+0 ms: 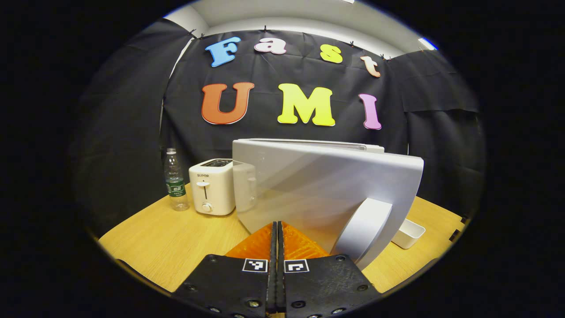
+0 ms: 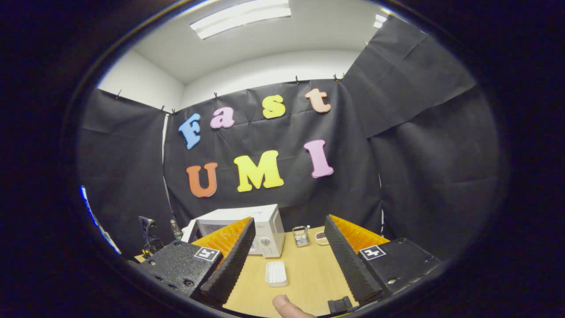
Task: Open the microwave oven with the left hand, put the food in, and close the microwave oven.
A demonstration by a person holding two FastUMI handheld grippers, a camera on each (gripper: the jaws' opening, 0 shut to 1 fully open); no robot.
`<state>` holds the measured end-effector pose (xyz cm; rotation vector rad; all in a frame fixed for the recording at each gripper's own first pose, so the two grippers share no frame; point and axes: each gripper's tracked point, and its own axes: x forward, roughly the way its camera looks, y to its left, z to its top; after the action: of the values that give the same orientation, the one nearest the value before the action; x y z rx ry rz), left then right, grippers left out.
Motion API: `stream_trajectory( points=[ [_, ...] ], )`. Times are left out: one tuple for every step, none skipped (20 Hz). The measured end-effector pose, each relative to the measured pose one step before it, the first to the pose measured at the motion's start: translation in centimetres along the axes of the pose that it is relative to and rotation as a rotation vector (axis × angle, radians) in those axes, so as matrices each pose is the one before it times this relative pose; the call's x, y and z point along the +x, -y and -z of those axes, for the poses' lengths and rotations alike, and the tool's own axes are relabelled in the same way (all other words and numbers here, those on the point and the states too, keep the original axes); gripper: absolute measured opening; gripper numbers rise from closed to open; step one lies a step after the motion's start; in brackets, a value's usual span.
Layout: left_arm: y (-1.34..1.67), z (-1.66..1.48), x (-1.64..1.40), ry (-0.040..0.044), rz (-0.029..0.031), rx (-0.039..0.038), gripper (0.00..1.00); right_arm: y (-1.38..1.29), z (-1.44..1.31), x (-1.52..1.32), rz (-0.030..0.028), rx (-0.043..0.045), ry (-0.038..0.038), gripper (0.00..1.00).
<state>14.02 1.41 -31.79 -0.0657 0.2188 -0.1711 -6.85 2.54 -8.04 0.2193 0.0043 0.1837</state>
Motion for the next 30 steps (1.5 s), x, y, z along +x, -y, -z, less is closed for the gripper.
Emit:
stream_trajectory(
  points=[
    [0.74, -0.032, 0.689, 0.00564, 0.01286, -0.0017, 0.0, 0.147, -0.21, -0.021, 0.00372, 0.00472, 0.00004, 1.0],
    [0.709, 0.166, 0.672, -0.00205, 0.01575, -0.00363, 0.0, 0.065, -0.117, -0.01, 0.00068, -0.00127, -0.00068, 1.0],
    [0.727, 0.172, 0.649, -0.0031, 0.01085, -0.00461, 0.0, -0.031, -0.019, -0.013, -0.0035, -0.00427, -0.00264, 1.0],
    [0.326, -0.02, 0.563, -0.0002, -0.00261, 0.00454, 0.0, -0.024, 0.004, -0.014, -0.00619, -0.00518, -0.00144, 1.0],
    [0.505, -0.058, 0.458, 0.00074, 0.00482, 0.00654, 0.0, 0.002, 0.023, -0.026, -0.00504, -0.0027, -0.00004, 1.0],
    [0.644, -0.079, 0.417, 0.00265, 0.01044, 0.0033, 0.0, 0.0, 0.185, 0.097, -0.00615, 0.00016, -0.00241, 1.0],
    [0.617, -0.014, 0.454, -0.00021, 0.00979, -0.00396, 0.0, -0.057, 0.226, 0.061, -0.00918, 0.00148, -0.00544, 1.0],
    [0.505, 0.006, 0.484, -0.00065, 0.00528, -0.00754, 0.0, -0.15, 0.4, 0.121, -0.01209, 0.00204, -0.00941, 1.0],
    [0.632, -0.016, 0.409, -0.00205, 0.00321, -0.00306, 0.0, -0.012, 0.278, 0.109, -0.01079, 0.00542, -0.00826, 1.0],
    [0.603, -0.035, 0.429, 0.00101, 0.00396, -0.00008, 0.0, 0.16, 0.199, 0.191, -0.00479, 0.00405, -0.00582, 1.0],
    [0.832, -0.061, 0.561, 0.00268, 0.01148, 0.0023, 0.0, 0.391, 0.185, 0.175, 0.0011, 0.00112, -0.00863, 1.0],
    [0.802, 0.012, 0.52, 0.00165, 0.0135, 0.00631, 0.0, 0.455, 0.217, 0.15, 0.00442, 0.00117, -0.00506, 1.0],
    [0.567, 0.016, 0.64, -0.00171, 0.00643, 0.00066, 0.0, 0.486, -0.002, 0.213, 0.00692, 0.00377, 0.00153, 0.99],
    [0.505, 0.11, 0.629, -0.00269, 0.00538, -0.00249, 0.0, 0.327, 0.086, 0.175, 0.00474, 0.00128, -0.0014, 0.99],
    [0.465, -0.042, 0.752, 0.00539, 0.00348, 0.00239, 0.0, 0.331, 0.176, 0.16, 0.00399, 0.0023, -0.00135, 1.0],
    [0.428, 0.02, 0.559, -0.00087, 0.00832, 0.00069, 0.0, 0.332, 0.3, 0.138, 0.00036, 0.00234, -0.00374, 1.0],
    [0.29, 0.083, 0.783, -0.00015, 0.00139, -0.00092, 0.0, 0.177, 0.27, 0.173, -0.00476, -0.00324, -0.00789, 1.0],
    [-0.107, 0.034, 0.706, 0.00184, -0.0139, -0.00362, 0.0, 0.279, 0.301, 0.128, -0.00165, -0.00641, -0.00453, 1.0],
    [0.106, -0.055, 0.754, -0.00168, 0.00059, -0.01203, 0.0, 0.478, 0.034, 0.163, 0.00264, -0.00614, 0.0008, 1.0],
    [0.38, -0.205, 0.561, 0.00375, 0.00631, -0.01368, 0.0, 0.481, -0.05, 0.298, 0.00506, -0.00462, 0.00302, 1.0],
    [0.054, -0.496, 0.635, 0.01226, 0.00114, -0.01295, 0.0, 0.494, -0.016, 0.192, 0.00566, -0.00362, 0.00278, 1.0],
    [0.058, -0.427, 0.76, 0.01065, -0.00106, -0.01037, 0.0, 0.317, -0.001, 0.121, 0.00185, -0.0031, 0.00414, 1.0],
    [0.102, -0.269, 0.703, 0.00387, 0.00035, -0.01333, 0.0, 0.267, -0.083, 0.208, -0.00362, 0.00052, 0.00933, 1.0],
    [0.23, 0.038, 0.763, -0.00543, 0.00212, -0.00924, 0.0, 0.181, -0.095, 0.16, -0.00615, 0.00252, 0.01302, 1.0],
    [0.394, 0.162, 0.647, -0.01348, 0.00608, -0.00065, 0.0, 0.135, -0.093, 0.147, -0.00703, 0.00199, 0.00941, 1.0],
    [0.152, 0.028, 0.596, -0.0067, -0.00229, 0.0081, 0.0, 0.28, 0.293, 0.129, -0.00377, 0.00125, 0.00248, 1.0],
    [0.182, -0.07, 0.636, 0.00021, -0.00296, 0.01993, 0.0, 0.304, 0.283, 0.146, -0.00045, -0.00162, -0.00172, 1.0],
    [0.028, -0.072, 0.895, 0.00216, -0.00949, 0.018, 0.0, 0.324, 0.563, 0.302, 0.00286, -0.00445, -0.00596, 1.0],
    [0.403, 0.201, 0.803, -0.01153, 0.00202, -0.00026, 0.0, 0.219, 0.358, 0.139, 0.00109, -0.00863, -0.00915, 1.0],
    [-0.092, 0.276, 0.746, -0.01655, -0.01781, 0.00163, 0.13, 0.006, 0.376, 0.158, 0.00007, -0.00879, -0.00847, 1.0]
  ],
)
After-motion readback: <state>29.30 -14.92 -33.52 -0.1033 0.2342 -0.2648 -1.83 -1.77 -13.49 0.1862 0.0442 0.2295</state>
